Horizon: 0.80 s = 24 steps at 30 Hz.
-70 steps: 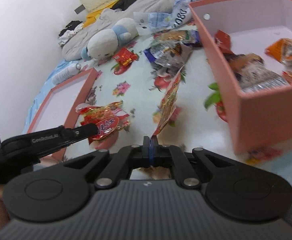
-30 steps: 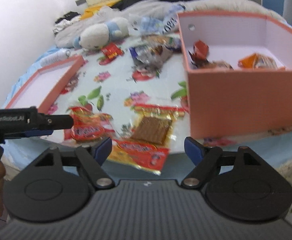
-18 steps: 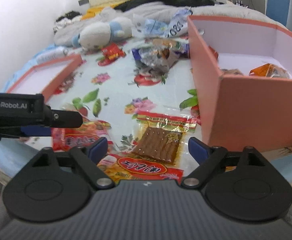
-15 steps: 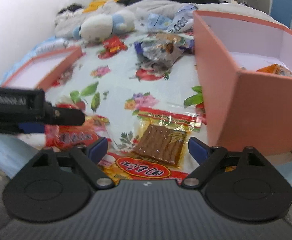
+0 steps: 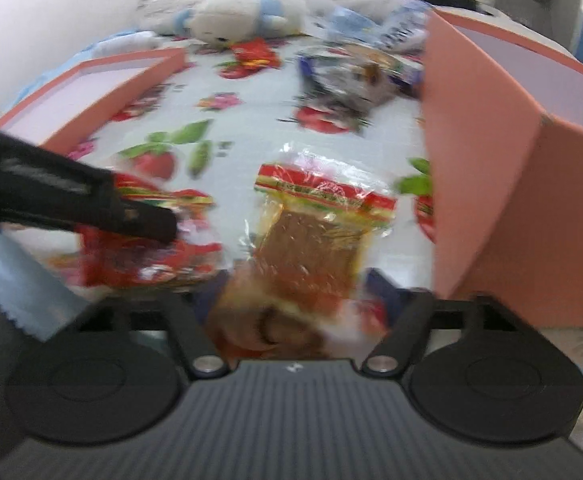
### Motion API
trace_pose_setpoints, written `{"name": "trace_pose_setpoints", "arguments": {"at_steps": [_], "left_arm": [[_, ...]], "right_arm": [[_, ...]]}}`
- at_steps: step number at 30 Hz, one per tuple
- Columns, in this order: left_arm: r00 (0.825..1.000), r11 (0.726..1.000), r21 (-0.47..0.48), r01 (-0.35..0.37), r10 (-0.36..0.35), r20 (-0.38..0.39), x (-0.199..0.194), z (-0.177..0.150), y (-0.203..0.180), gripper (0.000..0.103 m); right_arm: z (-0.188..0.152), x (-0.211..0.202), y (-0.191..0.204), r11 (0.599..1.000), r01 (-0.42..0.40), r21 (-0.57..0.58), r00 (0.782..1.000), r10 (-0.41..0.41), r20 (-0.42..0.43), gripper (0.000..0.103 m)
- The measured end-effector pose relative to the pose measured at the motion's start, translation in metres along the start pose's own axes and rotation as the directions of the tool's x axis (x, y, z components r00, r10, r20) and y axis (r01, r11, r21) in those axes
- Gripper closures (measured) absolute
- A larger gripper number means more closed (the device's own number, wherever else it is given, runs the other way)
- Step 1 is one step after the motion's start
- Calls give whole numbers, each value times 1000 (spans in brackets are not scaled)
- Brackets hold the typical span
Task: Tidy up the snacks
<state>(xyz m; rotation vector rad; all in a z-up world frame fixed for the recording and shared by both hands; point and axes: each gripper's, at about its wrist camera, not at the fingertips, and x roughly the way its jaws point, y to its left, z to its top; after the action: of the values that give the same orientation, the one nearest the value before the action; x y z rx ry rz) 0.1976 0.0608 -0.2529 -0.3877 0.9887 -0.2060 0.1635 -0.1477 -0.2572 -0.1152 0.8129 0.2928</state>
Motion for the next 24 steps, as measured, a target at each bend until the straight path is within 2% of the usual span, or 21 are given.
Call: {"name": "trace_pose_setpoints", "arguments": {"at_steps": [1,2,5,12,24], "left_arm": [[1000,1000,-3,-1,1,5,-2,0,0,77],[1000,1000,-7,1,-1,15,-5,0,0,78],[999,1000,-9,0,1,41,-14,1,-3,83],[996,1000,-9,2,-1,93,-35,7,-12,91],[984,1000,8,-4,2,181,-73,24,-29,95]], "right_arm": [[0,-1,4,1000,-1,-18,1000,1,4,53],[0,-2,7,1000,2,-31,1000,-2,12,94],[1,-5,10,998,24,-53,999,-23,23,96],[2,-16,-2,1000,6,3,999,-6,37,100],[21,-57,-16,999,8,34,990,-13,140,100]]}}
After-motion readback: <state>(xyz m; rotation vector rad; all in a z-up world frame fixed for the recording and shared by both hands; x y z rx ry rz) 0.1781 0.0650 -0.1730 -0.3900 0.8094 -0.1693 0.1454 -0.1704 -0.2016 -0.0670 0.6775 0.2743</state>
